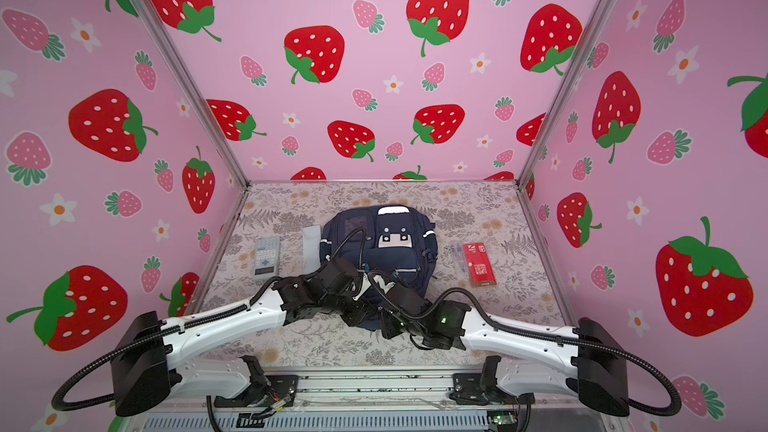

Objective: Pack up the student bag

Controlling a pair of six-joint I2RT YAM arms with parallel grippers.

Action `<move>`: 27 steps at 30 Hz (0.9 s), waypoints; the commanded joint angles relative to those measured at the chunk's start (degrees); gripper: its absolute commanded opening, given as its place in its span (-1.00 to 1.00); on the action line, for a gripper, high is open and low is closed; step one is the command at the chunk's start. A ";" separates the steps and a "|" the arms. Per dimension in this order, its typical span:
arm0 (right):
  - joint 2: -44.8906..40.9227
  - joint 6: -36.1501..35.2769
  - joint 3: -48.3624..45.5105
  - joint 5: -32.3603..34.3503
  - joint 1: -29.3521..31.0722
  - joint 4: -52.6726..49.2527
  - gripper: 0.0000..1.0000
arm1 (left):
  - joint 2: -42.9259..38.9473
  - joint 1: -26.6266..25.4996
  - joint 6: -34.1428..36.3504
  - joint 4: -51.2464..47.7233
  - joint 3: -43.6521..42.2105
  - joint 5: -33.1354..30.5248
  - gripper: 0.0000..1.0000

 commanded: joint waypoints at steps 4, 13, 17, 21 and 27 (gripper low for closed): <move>-2.58 0.15 0.71 -0.07 -0.12 2.45 -1.00 | 0.67 -1.67 1.86 1.94 -0.41 -0.94 -0.63; -4.67 -1.20 -0.07 1.05 -6.48 -6.19 -1.00 | -3.61 -2.50 -1.42 -0.27 -3.11 -7.80 -1.00; -6.20 -3.42 -1.54 0.92 -11.42 -10.80 -1.00 | -7.40 -2.51 -2.78 -1.61 -4.36 -12.61 -1.00; -5.88 -7.32 -3.09 1.00 -17.40 -12.32 -1.00 | -12.02 -2.47 -3.85 -2.16 -5.62 -14.13 -1.00; -0.75 -12.40 -3.51 5.16 -25.74 -10.84 -1.00 | -17.83 -2.62 -5.52 -4.17 -6.82 -15.37 -1.00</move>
